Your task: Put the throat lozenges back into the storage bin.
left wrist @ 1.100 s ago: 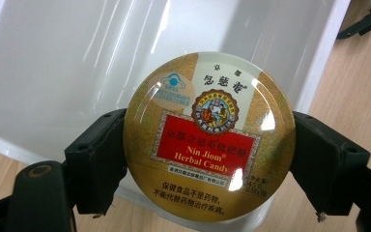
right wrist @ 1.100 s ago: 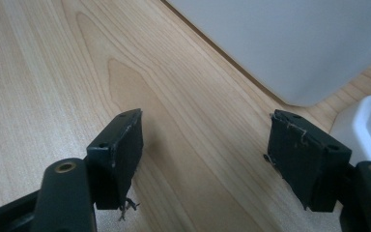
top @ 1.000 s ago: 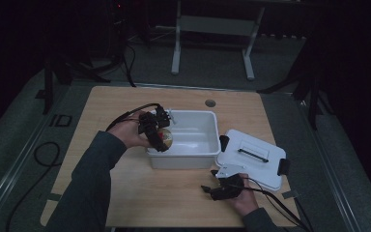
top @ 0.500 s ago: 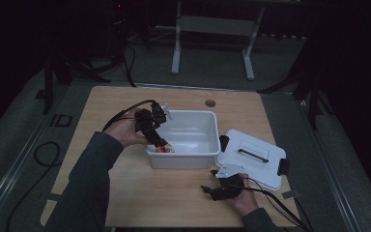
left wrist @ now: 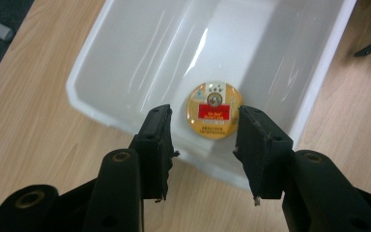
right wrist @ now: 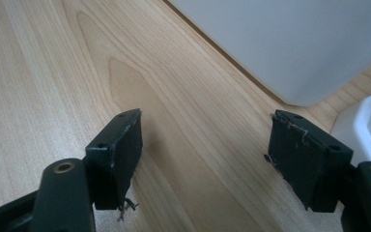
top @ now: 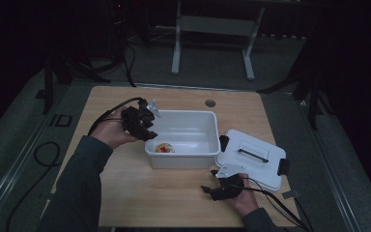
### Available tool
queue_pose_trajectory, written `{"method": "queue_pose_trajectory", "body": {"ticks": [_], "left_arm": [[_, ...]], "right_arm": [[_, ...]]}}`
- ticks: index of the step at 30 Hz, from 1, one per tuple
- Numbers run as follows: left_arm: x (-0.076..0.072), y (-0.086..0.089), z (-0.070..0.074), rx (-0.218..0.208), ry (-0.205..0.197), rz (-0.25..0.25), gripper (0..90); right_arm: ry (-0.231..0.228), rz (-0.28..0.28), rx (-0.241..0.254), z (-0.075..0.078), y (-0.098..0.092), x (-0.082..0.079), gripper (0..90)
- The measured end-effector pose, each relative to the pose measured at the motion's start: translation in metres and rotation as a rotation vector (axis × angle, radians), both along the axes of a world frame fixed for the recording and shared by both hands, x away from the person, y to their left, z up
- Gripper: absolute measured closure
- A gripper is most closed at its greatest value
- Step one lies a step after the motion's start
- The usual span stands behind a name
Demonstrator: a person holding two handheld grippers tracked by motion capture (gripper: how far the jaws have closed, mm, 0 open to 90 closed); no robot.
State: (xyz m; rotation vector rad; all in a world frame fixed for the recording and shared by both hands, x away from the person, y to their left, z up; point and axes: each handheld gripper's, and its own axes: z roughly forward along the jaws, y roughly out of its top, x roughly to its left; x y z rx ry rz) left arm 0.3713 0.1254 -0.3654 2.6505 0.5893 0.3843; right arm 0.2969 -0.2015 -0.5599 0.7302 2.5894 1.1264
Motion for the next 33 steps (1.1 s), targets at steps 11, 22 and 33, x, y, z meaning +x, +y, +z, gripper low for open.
{"method": "queue_pose_trajectory", "body": {"ticks": [11, 22, 33], "left_arm": [[-0.02, 0.028, -0.006, -0.073, -0.013, 0.051, 54.5], [-0.029, 0.048, -0.019, -0.127, -0.025, 0.097, 51.3], [-0.037, 0.061, -0.036, -0.201, -0.036, 0.128, 47.1]], "right_arm": [[0.0, 0.0, 0.0, 0.0, 0.0, 0.0, 27.4], [-0.001, 0.001, 0.0, 0.0, 0.0, 0.0, 27.5], [0.0, 0.0, -0.001, 0.0, 0.0, 0.0, 27.4]]}}
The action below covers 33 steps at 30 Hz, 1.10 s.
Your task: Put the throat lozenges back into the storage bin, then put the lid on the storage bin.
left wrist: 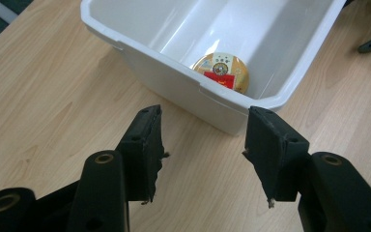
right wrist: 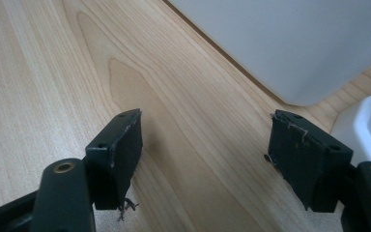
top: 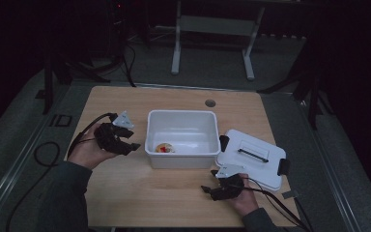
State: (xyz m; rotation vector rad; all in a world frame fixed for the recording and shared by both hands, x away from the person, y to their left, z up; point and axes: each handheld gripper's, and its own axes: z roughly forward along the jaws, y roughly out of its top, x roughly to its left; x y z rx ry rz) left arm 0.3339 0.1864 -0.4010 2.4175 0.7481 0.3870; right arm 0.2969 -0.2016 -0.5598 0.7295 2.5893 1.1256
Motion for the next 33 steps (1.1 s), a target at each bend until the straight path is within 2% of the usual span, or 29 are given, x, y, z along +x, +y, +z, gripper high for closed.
{"method": "queue_pose_trajectory", "body": {"ticks": [13, 17, 20, 26, 29, 33], "left_arm": [[-0.007, 0.006, -0.021, -0.029, 0.002, 0.001, 46.1], [-0.011, 0.007, -0.028, -0.06, 0.01, -0.007, 44.8], [-0.014, 0.005, -0.035, -0.049, 0.011, -0.008, 44.8], [-0.016, 0.002, -0.045, -0.063, 0.005, -0.014, 45.0], [-0.017, 0.001, -0.051, -0.086, 0.012, -0.026, 44.7], [-0.017, 0.001, -0.057, -0.095, 0.016, -0.025, 44.7]], "right_arm": [[0.0, 0.002, 0.0, 0.0, 0.0, 0.0, 27.4], [0.001, 0.003, -0.001, 0.0, 0.0, 0.0, 27.4], [0.0, 0.005, -0.002, 0.0, 0.0, 0.0, 27.4], [-0.001, 0.006, -0.002, 0.0, 0.0, 0.001, 27.3], [-0.001, 0.011, -0.003, 0.0, 0.0, 0.001, 27.3], [0.0, 0.013, -0.003, 0.0, 0.0, 0.001, 27.3]]}}
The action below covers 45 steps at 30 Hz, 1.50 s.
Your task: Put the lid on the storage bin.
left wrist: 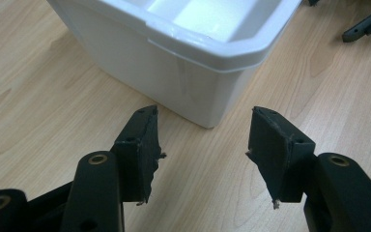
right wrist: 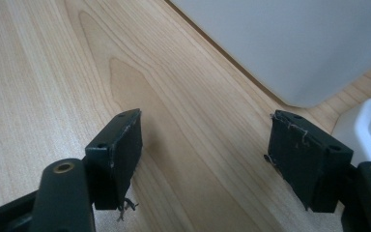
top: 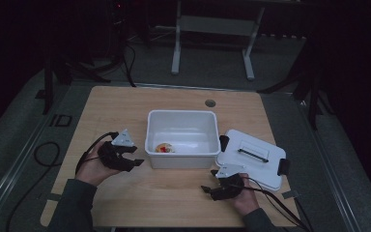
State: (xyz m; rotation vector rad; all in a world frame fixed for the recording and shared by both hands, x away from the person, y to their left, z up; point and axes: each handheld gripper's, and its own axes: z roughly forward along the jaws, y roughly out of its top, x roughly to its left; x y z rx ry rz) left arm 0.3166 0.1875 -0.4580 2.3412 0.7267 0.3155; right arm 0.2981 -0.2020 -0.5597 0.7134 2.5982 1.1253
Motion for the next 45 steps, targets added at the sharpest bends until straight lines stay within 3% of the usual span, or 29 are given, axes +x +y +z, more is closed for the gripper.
{"method": "queue_pose_trajectory", "body": {"ticks": [8, 13, 19, 28, 38, 45], "left_arm": [[-0.003, 0.001, -0.01, -0.005, 0.0, 0.01, 44.6], [-0.006, 0.0, -0.024, -0.003, 0.004, 0.019, 44.7], [-0.009, 0.001, -0.035, -0.002, 0.009, 0.033, 46.0], [-0.014, -0.001, -0.048, 0.005, -0.005, 0.03, 46.7], [-0.015, -0.005, -0.064, -0.004, 0.019, 0.042, 46.7], [-0.014, -0.009, -0.073, 0.015, 0.031, 0.039, 46.6]], "right_arm": [[0.003, -0.002, 0.0, 0.0, 0.0, 0.0, 27.3], [0.005, -0.006, -0.002, 0.0, 0.0, 0.0, 27.6], [0.011, -0.017, -0.018, 0.003, 0.0, -0.002, 35.1], [-0.02, -0.019, -0.04, 0.008, 0.001, -0.005, 38.8], [-0.033, -0.021, -0.043, 0.014, -0.003, -0.007, 40.6], [-0.044, -0.028, -0.05, 0.019, -0.008, -0.007, 40.9]]}}
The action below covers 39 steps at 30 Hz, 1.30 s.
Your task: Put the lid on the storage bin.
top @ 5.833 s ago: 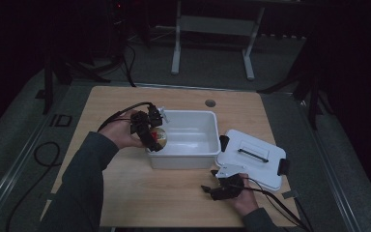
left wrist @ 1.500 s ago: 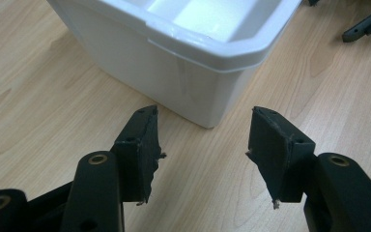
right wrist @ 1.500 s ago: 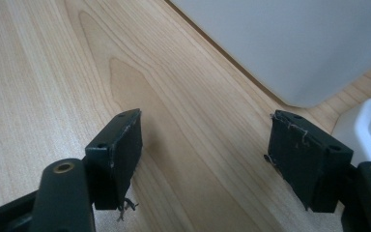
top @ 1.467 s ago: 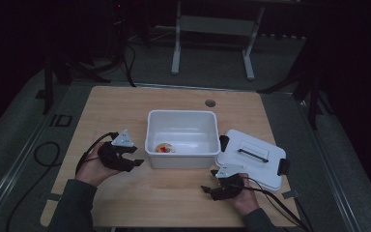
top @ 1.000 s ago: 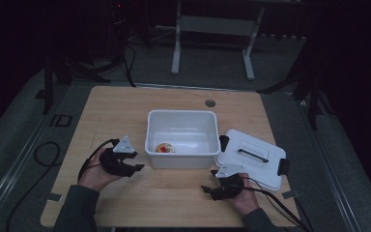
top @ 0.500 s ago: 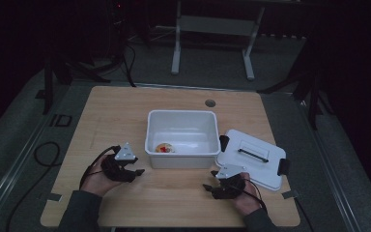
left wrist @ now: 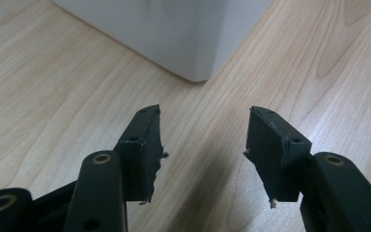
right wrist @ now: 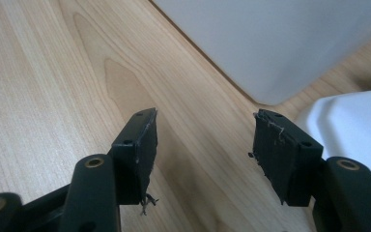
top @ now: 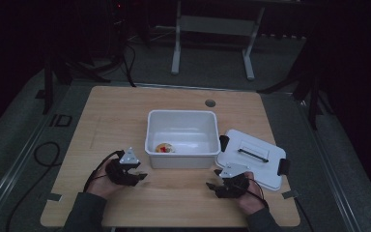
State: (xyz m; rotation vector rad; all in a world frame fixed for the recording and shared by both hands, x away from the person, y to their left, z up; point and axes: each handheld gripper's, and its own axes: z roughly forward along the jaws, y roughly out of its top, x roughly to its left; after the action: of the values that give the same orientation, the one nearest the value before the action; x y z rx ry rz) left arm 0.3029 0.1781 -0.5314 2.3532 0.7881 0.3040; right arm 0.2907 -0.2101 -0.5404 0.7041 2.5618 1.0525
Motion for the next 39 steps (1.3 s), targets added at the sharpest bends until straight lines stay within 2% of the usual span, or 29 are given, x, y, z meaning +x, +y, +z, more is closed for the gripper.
{"method": "queue_pose_trajectory", "body": {"ticks": [7, 20, 31, 39], "left_arm": [[0.0, 0.0, -0.004, 0.011, 0.004, 0.004, 46.4], [0.0, -0.002, -0.011, 0.023, 0.015, -0.002, 46.3], [0.002, -0.002, -0.014, 0.012, 0.035, -0.013, 46.3], [0.003, -0.003, -0.014, 0.013, 0.037, -0.017, 45.3]], "right_arm": [[0.0, -0.016, 0.005, 0.007, -0.008, 0.001, 39.9], [-0.038, -0.039, -0.009, 0.027, -0.025, 0.003, 40.6], [-0.052, -0.024, -0.03, 0.04, -0.033, 0.004, 49.0], [-0.062, -0.026, -0.068, 0.049, -0.04, 0.008, 56.0]]}}
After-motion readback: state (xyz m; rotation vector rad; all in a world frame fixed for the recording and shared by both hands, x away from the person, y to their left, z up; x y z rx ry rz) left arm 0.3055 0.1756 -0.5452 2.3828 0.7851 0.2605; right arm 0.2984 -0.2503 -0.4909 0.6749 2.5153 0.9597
